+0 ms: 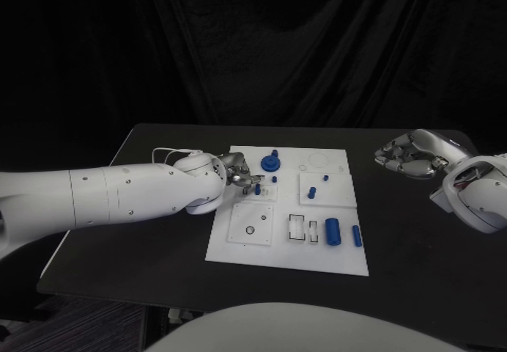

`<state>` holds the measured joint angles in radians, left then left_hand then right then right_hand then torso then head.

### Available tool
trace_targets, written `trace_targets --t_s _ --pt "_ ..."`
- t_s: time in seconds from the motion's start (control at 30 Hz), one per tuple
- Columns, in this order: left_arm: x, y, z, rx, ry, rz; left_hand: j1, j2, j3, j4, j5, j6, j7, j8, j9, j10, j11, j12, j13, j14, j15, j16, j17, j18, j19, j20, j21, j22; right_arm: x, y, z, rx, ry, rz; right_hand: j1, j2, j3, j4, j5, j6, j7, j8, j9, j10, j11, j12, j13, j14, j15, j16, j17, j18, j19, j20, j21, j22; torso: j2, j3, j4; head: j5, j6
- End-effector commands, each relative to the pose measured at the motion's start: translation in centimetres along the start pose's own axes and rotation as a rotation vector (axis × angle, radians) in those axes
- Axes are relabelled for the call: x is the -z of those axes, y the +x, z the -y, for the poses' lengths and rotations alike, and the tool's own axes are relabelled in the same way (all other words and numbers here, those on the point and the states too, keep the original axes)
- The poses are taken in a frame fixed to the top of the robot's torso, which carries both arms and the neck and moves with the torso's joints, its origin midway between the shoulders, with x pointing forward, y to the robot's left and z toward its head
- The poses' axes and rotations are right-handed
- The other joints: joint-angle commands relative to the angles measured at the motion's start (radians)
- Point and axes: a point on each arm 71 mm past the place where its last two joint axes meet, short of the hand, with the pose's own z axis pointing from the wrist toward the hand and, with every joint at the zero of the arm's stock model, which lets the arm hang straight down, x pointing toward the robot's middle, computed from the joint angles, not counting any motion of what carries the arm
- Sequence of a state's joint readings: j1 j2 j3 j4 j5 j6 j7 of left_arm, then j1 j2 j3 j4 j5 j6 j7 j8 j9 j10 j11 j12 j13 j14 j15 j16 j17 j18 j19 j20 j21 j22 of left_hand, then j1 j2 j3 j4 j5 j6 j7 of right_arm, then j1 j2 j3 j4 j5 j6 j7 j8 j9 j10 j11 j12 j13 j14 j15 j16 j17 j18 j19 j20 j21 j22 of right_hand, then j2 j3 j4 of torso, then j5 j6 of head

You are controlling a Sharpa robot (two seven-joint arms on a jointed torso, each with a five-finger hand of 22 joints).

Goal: Assemble the parts on the task board

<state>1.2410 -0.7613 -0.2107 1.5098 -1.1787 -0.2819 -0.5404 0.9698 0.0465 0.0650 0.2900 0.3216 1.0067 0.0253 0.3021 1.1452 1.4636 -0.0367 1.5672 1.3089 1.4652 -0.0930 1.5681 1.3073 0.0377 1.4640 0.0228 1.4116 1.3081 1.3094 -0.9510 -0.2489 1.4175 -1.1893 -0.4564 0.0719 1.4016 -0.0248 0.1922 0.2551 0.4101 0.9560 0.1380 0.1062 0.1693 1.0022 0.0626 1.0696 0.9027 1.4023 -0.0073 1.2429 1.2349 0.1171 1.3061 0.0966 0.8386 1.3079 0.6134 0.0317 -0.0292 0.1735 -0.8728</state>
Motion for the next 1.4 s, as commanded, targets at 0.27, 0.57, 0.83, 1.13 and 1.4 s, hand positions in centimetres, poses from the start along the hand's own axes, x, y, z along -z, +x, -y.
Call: trace_targets --t_s 0.27,0.57,0.83,1.13,1.4 --pt "-0.2 -3.4 1.2 -0.04 -0.02 -0.086 0.032 0.014 -0.006 -0.008 -0.015 -0.023 0.002 0.004 0.018 0.107 -0.005 0.004 0.262 0.106 -0.003 0.003 0.263 0.007 0.017 -0.007 0.013 0.131 -0.2 0.1 0.1 0.006 0.02 0.004 0.008 0.001 0.008 0.001 0.009 0.002 0.002 -0.005 -0.001 -0.002 -0.002 -0.003 -0.002 -0.006 0.0 -0.002 0.0 0.015 -0.001 0.002 -0.004 0.067 -0.003 0.0035 -0.0021 0.004 0.0" --pt "-1.3 -3.7 1.8 -0.084 -0.063 -0.233 0.068 0.021 -0.003 -0.011 -0.017 -0.026 0.005 -0.018 -0.003 0.107 -0.003 0.004 0.262 0.106 -0.002 0.003 0.263 0.006 0.018 -0.005 0.014 0.135 -0.2 0.1 0.1 0.006 0.021 0.001 0.007 0.002 0.008 0.002 0.011 0.002 0.002 -0.006 -0.001 -0.001 -0.002 -0.001 0.0 -0.006 0.0 -0.001 0.001 0.015 -0.001 0.002 -0.004 0.067 -0.003 0.0029 -0.0011 -0.002 0.0" --pt "-2.7 -3.1 2.7 -0.197 -0.089 -0.392 0.047 0.04 -0.035 -0.002 -0.163 0.037 0.016 -0.125 -0.154 0.107 0.007 0.004 0.262 0.106 0.008 0.003 0.263 0.003 0.025 0.003 0.023 0.15 -0.2 0.2 0.0 0.005 0.019 -0.002 0.007 0.002 0.01 0.002 0.014 0.002 0.002 -0.006 -0.001 0.0 -0.002 -0.001 0.0 -0.005 0.0 -0.001 0.001 0.015 0.0 0.002 -0.004 0.068 0.0 -0.0007 -0.0001 -0.004 0.0" --pt "-3.7 -3.0 3.6 -0.231 -0.099 -0.429 0.062 0.041 -0.038 -0.012 -0.122 0.054 0.015 -0.148 -0.19 0.107 0.006 0.004 0.262 0.106 0.007 0.003 0.263 0.004 0.023 0.004 0.018 0.149 -0.2 0.2 -0.1 0.004 0.017 -0.002 0.008 0.003 0.012 0.002 0.019 0.002 0.001 -0.006 -0.001 -0.001 -0.003 -0.001 -0.001 -0.005 0.0 -0.001 0.0 0.014 0.0 0.002 -0.004 0.068 0.002 -0.0001 -0.0009 0.003 0.0" --pt "-4.1 -2.9 3.9 -0.242 -0.106 -0.439 0.076 0.038 -0.037 -0.017 -0.089 0.06 0.016 -0.162 -0.211 0.107 0.007 0.004 0.262 0.106 0.007 0.003 0.263 0.005 0.022 0.004 0.015 0.148 -0.1 0.2 -0.1 0.003 0.013 -0.002 0.008 0.003 0.013 0.002 0.021 0.002 0.001 -0.006 -0.001 -0.002 -0.003 -0.001 -0.002 -0.005 0.0 -0.001 0.0 0.015 0.0 0.002 -0.005 0.068 0.002 0.0006 -0.002 0.003 0.0"
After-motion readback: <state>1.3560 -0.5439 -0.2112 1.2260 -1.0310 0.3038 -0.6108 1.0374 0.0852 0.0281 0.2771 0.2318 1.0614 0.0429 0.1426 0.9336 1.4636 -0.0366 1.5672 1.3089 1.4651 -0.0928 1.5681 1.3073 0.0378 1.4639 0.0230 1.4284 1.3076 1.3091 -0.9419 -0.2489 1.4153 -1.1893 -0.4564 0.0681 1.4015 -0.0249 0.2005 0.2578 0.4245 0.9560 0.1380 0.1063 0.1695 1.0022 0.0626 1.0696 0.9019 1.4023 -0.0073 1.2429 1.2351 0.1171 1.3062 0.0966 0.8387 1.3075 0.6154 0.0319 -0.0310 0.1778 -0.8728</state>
